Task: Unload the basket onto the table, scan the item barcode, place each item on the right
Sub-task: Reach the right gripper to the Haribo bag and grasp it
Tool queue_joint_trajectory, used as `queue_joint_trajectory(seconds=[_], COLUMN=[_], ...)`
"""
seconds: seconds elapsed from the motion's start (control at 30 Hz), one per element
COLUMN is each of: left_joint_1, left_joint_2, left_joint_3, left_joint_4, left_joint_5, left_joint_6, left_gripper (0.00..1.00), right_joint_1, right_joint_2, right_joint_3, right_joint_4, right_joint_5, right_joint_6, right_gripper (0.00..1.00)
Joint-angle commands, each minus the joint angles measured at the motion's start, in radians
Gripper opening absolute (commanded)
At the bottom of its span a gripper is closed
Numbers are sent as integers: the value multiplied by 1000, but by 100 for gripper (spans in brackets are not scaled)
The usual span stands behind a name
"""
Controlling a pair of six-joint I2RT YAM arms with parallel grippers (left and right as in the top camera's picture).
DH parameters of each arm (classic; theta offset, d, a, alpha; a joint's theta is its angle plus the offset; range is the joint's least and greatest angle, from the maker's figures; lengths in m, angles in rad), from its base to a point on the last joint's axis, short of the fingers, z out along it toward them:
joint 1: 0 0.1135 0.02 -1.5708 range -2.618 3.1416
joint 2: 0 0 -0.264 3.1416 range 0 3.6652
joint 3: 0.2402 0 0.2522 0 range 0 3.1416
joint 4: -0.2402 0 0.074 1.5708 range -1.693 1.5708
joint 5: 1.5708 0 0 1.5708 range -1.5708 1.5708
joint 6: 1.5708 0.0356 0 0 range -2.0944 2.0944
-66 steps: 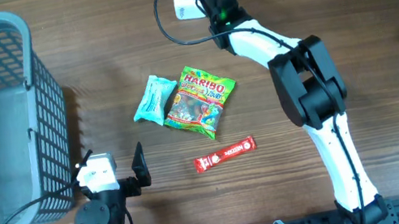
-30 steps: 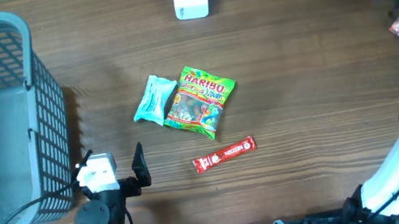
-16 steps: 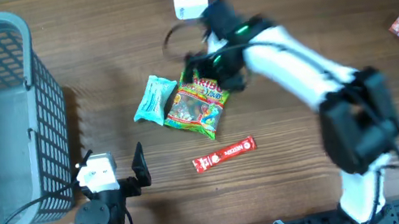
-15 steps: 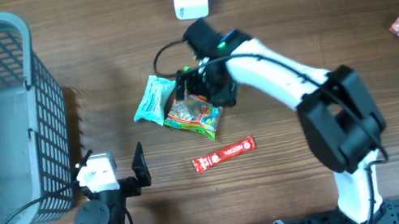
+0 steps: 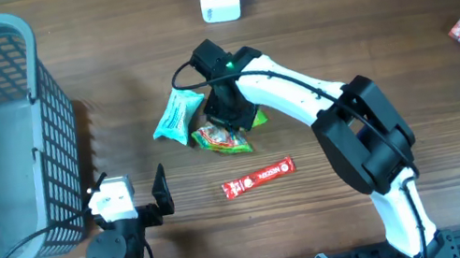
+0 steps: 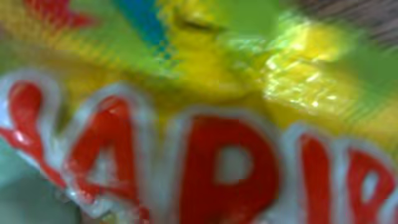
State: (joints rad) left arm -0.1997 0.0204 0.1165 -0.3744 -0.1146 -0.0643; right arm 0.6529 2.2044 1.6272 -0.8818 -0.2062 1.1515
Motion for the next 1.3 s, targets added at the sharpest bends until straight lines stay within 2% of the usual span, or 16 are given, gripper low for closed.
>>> queue_joint_trajectory(seconds=[0.0,0.1,0.17,0.2,0.23,0.33,0.43,0.5,0.53,0.57,0.63,0.7,0.83,0.93,1.03,1.27], left_joint_1=[6,6,6,6,6,6,6,6,6,6,6,6,6,6,6,6], left_joint_2=[-6,-6,-6,-6,-6,-6,-6,-6,-6,-6,-6,-6,-6,-6,-6,-6], left_joint_3=[-3,-3,-3,-3,-3,-3,-3,-3,-3,-3,-3,-3,-3,-3,-3,-3], left_joint_4=[3,3,3,3,3,3,3,3,3,3,3,3,3,3,3,3], left_joint_5=[-13,-13,-13,-13,-13,-13,-13,-13,-13,-13,-13,-13,-13,-13,-13,-13], left_joint_6=[16,16,16,16,16,16,16,16,16,16,16,16,16,16,16,16], left_gripper=[100,100,100,100,100,100,100,100,100,100,100,100,100,100,100,100], right_joint_1=[-28,-99,-156,-177,-211,-267,-278,-277,-278,-278,-278,-289,-299,-307,-307,-307], right_joint_2=[48,-111,-220,-257,-309,-371,-370,-370,-370,-370,-370,-370,-343,-177,-45,-3], right_joint_3=[-31,-18,-18,-18,-18,-19,-19,-19,-19,-19,-19,-24,-39,-48,-48,-48], right_joint_4=[-47,-153,-226,-256,-312,-428,-370,-407,-460,-506,-604,-727,-727,-729,-730,-730], right_joint_5=[-21,-46,-177,-262,-415,-544,-717,-831,-831,-831,-819,-822,-721,-769,-801,-824], right_joint_6=[-91,-308,-524,-643,-867,-1192,-1158,-876,-776,-755,-815,-1030,-1048,-1213,-1267,-1305], right_gripper=[4,4,4,4,4,4,5,4,4,4,4,4,4,4,4,4])
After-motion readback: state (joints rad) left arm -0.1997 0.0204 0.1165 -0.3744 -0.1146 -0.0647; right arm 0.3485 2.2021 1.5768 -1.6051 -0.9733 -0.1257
